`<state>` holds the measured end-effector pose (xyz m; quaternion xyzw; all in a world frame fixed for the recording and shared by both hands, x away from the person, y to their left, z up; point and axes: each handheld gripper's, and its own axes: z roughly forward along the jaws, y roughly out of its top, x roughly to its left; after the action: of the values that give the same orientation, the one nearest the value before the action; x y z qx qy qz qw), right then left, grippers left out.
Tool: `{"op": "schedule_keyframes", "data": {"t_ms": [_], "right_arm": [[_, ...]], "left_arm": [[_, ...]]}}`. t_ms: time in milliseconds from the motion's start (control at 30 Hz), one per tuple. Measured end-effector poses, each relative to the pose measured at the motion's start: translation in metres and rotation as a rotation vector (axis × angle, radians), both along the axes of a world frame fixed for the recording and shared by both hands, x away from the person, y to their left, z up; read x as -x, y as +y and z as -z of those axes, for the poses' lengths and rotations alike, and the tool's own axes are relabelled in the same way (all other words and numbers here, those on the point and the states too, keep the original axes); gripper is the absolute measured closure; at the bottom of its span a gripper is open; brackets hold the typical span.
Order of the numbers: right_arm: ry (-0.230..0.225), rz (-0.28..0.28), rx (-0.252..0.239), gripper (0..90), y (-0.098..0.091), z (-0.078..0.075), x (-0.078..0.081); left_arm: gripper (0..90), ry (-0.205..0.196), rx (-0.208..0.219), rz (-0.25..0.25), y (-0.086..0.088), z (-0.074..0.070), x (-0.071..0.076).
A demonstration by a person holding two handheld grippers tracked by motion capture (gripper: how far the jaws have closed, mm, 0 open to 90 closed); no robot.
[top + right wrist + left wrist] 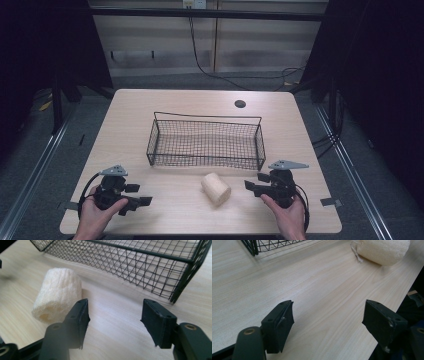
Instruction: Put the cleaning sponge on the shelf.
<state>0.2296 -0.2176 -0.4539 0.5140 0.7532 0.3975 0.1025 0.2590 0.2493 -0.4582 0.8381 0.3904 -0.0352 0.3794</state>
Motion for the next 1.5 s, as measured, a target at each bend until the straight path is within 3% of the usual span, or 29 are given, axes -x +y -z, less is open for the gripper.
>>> {"op": "schedule_keyframes", "data": {"t_ms": [100,133,167,300,500,667,767,900,1233,1467,1500], "right_arm": [[0.023,-0.023,-0.002,41.7,0.0,-0.003,-0.001],[0.069,-0.037,-0.03,41.7,0.0,-0.006,-0.002],[0.086,-0.039,-0.034,41.0,0.0,-0.007,-0.002],[0.122,-0.044,-0.043,37.5,-0.003,-0.013,-0.004],[0.141,-0.066,-0.059,32.7,-0.005,-0.02,-0.007],[0.164,-0.081,-0.035,30.3,-0.001,-0.023,-0.01],[0.186,-0.123,-0.013,27.2,0.005,-0.027,-0.012],[0.2,-0.134,-0.033,23.9,0.008,-0.033,-0.015],[0.241,-0.202,-0.003,26.4,0.023,-0.042,-0.023],[0.296,-0.231,0.004,25.0,0.03,-0.045,-0.033],[0.314,-0.235,0.002,24.4,0.032,-0.046,-0.036]], "left_arm": [[24.1,0.002,0.0,-0.003,0.001,0.0,0.0],[24.1,0.002,0.003,-0.002,0.001,0.0,0.0],[24.1,0.003,0.002,-0.003,0.001,0.0,0.0],[24.1,0.003,-0.002,0.002,0.001,0.0,0.0],[24.1,0.002,-0.003,0.002,0.001,0.0,0.0],[21.4,0.001,-0.007,-0.004,0.0,0.0,0.0],[21.1,0.003,-0.004,-0.008,0.001,0.0,0.0],[20.1,0.005,-0.002,-0.006,0.001,0.0,0.0],[19.5,0.007,0.0,0.004,0.001,0.0,0.0],[19.5,0.007,0.002,-0.005,0.001,0.0,0.0],[19.6,0.005,-0.014,-0.007,0.001,0.0,-0.001]]}}
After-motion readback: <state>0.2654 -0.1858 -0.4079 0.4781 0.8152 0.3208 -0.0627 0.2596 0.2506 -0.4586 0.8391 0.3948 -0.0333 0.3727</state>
